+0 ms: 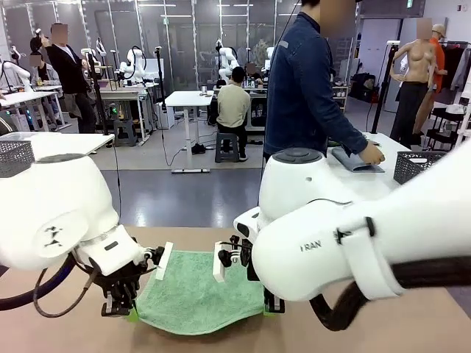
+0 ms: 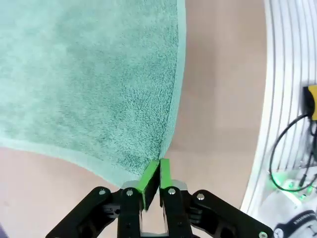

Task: Fold the towels and place them in the basket.
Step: When a person lays out a Towel with hook on the table, fold it in half twice.

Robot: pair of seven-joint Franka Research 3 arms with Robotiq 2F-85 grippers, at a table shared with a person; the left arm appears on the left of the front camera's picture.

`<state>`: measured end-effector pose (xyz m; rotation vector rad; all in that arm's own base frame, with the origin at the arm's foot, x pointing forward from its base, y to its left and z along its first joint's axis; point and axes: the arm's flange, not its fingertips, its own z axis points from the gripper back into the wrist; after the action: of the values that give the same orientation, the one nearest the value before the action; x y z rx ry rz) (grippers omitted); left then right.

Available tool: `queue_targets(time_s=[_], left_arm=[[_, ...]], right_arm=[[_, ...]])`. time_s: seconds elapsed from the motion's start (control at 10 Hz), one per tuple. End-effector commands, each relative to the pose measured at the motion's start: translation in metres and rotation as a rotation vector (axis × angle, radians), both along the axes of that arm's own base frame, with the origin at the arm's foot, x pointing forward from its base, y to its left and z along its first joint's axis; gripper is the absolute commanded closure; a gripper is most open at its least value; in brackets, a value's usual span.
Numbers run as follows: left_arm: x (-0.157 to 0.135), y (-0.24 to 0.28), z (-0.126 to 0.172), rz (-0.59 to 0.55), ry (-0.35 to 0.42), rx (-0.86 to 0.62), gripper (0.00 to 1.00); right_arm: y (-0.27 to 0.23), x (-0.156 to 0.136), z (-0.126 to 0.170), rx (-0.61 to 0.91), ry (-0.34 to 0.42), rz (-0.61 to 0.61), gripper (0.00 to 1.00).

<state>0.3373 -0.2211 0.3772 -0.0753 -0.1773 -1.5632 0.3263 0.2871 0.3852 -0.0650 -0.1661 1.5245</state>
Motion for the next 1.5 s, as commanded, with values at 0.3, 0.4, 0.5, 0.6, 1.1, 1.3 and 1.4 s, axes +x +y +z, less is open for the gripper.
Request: queue_targets(time_s=[0.3, 0.4, 0.5, 0.6, 1.1, 1.3, 1.4], left_arm=[[-0.018, -0.009, 0.043, -0.015, -0.093, -0.097, 1.0], [0.001, -0.018, 0.048, 0.001, -0.094, -0.101, 1.0], [0.019, -0.023, 0.05, 0.039, -0.108, -0.07, 1.0], [0.033, -0.026, 0.051, 0.061, -0.105, -0.055, 1.0], [0.114, -0.038, 0.045, 0.174, -0.104, 0.04, 1.0], [0.149, -0.037, 0.036, 0.204, -0.107, 0.052, 1.0], [0.162, -0.035, 0.028, 0.214, -0.093, 0.054, 1.0]], right_arm=[[-0.004, -0.008, 0.02, -0.005, -0.125, -0.035, 1.0], [-0.002, 0.009, 0.023, 0.0, -0.127, -0.038, 1.0], [-0.001, 0.024, 0.027, -0.006, -0.115, -0.027, 1.0], [0.001, 0.04, 0.032, -0.018, -0.107, -0.039, 1.0], [0.006, 0.123, 0.03, -0.058, 0.005, -0.041, 1.0], [0.0, 0.153, 0.016, -0.028, 0.036, -0.057, 1.0], [-0.003, 0.164, 0.005, -0.03, 0.047, -0.079, 1.0]])
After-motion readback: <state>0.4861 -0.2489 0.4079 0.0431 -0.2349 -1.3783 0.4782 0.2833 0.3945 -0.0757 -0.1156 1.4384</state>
